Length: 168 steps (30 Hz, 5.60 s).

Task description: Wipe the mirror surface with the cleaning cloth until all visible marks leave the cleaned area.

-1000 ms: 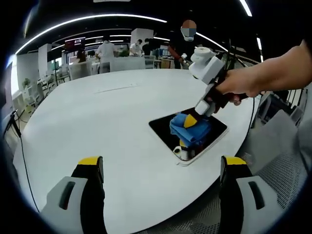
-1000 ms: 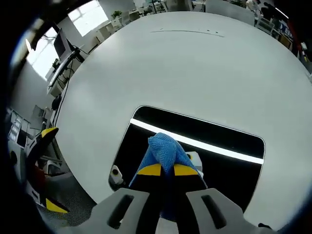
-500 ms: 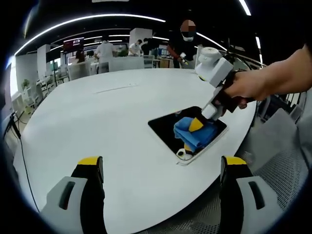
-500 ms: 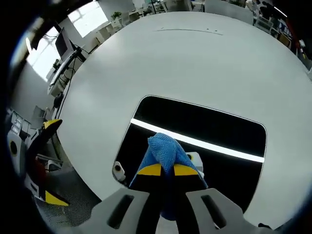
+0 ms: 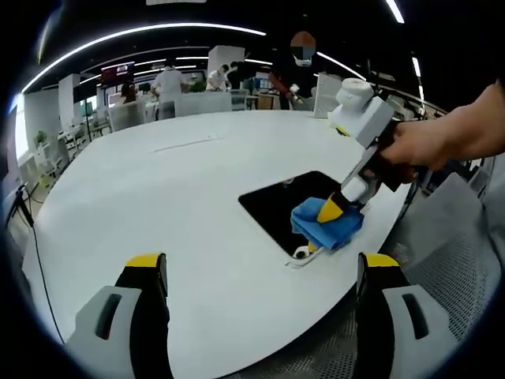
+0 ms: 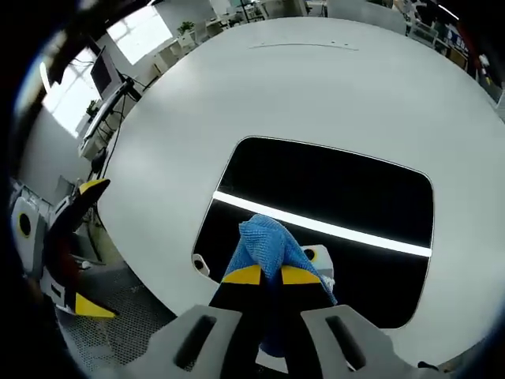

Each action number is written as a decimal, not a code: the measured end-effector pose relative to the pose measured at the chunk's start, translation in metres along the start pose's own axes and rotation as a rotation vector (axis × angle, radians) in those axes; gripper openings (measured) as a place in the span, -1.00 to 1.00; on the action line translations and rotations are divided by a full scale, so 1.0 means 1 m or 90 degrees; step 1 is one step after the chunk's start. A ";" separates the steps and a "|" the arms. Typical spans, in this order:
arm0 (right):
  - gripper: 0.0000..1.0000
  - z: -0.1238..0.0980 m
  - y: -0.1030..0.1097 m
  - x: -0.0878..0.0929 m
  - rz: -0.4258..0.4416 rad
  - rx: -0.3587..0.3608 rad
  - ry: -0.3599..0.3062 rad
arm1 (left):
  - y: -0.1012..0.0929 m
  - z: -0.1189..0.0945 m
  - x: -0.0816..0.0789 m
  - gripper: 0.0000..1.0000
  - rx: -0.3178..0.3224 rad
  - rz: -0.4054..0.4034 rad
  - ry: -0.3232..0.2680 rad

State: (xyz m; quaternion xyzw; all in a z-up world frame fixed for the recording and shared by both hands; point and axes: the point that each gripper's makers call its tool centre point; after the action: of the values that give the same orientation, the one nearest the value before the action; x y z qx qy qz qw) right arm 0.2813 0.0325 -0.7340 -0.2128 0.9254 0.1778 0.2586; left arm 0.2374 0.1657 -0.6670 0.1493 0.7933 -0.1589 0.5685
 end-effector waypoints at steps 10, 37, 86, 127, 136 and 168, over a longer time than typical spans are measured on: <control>-1.00 -0.007 0.006 0.009 0.006 -0.010 0.007 | 0.000 0.000 0.000 0.97 -0.001 -0.005 -0.002; -0.99 -0.003 -0.005 0.008 -0.002 -0.039 0.007 | 0.003 -0.002 -0.002 0.95 -0.006 -0.002 -0.010; -1.00 -0.012 -0.038 0.006 0.003 -0.003 0.003 | 0.005 -0.001 -0.004 0.93 -0.013 -0.005 -0.013; -1.00 0.024 -0.063 -0.053 -0.013 0.014 0.001 | 0.005 0.000 -0.003 0.93 -0.011 -0.015 -0.014; -1.00 0.048 -0.076 -0.070 -0.026 0.015 -0.001 | 0.004 0.001 -0.003 0.94 -0.006 -0.017 -0.013; -1.00 0.054 -0.078 -0.092 -0.034 0.010 -0.014 | 0.005 0.001 0.000 0.97 -0.006 -0.011 -0.006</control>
State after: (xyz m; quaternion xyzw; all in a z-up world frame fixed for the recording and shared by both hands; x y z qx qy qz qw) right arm 0.4122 0.0175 -0.7434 -0.2336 0.9177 0.1661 0.2750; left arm 0.2402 0.1698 -0.6674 0.1394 0.7927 -0.1607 0.5713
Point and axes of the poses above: the point that each gripper's makers call its tool centre point, and the gripper's own axes: z roughly forward along the fingers, y roughly to its left, x roughly out of its underside, and after that the axes turned 12 degrees about -y, right-handed
